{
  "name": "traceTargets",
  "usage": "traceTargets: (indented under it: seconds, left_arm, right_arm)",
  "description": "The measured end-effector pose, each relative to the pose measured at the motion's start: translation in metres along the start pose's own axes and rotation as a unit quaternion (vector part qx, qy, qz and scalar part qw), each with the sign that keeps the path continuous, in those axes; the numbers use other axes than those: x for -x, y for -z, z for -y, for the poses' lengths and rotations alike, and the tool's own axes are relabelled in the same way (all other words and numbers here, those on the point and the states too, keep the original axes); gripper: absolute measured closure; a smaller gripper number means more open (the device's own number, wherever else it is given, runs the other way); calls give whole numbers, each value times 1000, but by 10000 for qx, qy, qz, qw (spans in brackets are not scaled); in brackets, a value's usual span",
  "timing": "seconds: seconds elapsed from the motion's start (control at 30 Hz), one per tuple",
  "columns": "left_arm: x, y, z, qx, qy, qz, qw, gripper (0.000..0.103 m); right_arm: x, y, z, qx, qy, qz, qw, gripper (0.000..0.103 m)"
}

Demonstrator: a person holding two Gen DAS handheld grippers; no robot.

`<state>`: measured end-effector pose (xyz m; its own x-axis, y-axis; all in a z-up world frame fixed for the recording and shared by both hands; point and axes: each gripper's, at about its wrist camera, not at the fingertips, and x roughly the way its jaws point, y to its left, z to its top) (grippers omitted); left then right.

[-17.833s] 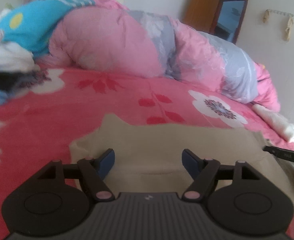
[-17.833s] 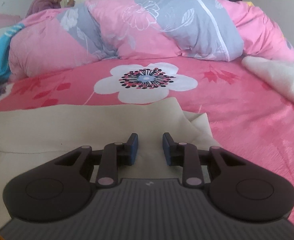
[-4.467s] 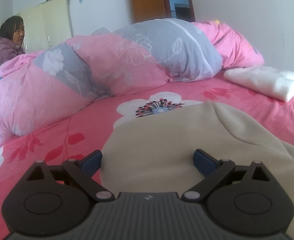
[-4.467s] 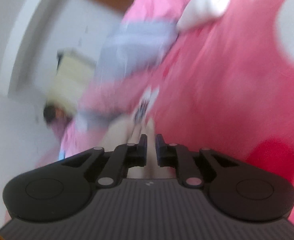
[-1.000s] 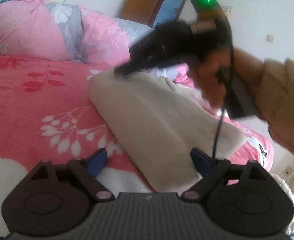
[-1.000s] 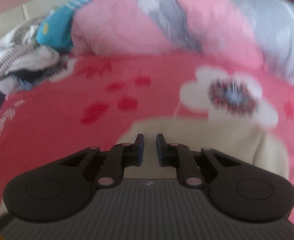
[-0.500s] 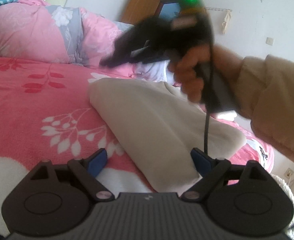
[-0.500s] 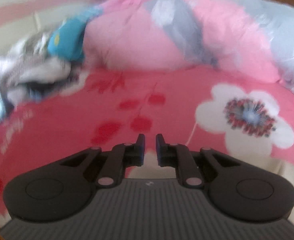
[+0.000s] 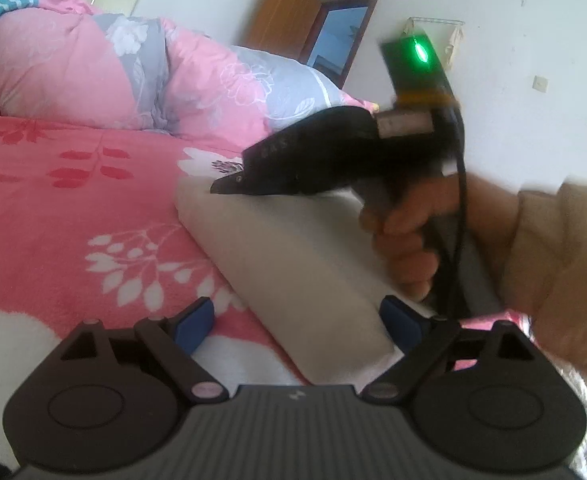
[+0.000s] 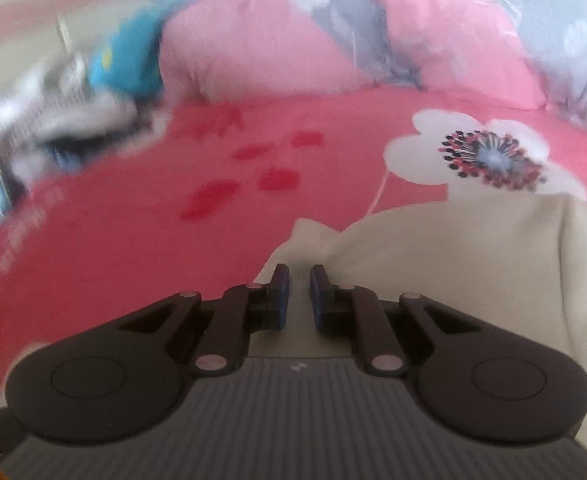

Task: Fold clothes

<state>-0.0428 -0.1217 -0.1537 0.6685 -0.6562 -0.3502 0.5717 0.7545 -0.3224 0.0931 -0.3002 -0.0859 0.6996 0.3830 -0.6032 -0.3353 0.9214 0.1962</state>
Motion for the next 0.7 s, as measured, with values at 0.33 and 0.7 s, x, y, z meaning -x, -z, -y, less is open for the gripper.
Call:
traceTargets:
  seconds: [0.33,0.7]
  left_arm:
    - [4,-5,-8,64,318,-13,9995,12]
    - [33,-43,-46,595,-318,212,9975,12]
  right_arm:
    - [43,23,-3,-258,142,230,9993,94]
    - [71,61,-26,-192,184,571,9980,93]
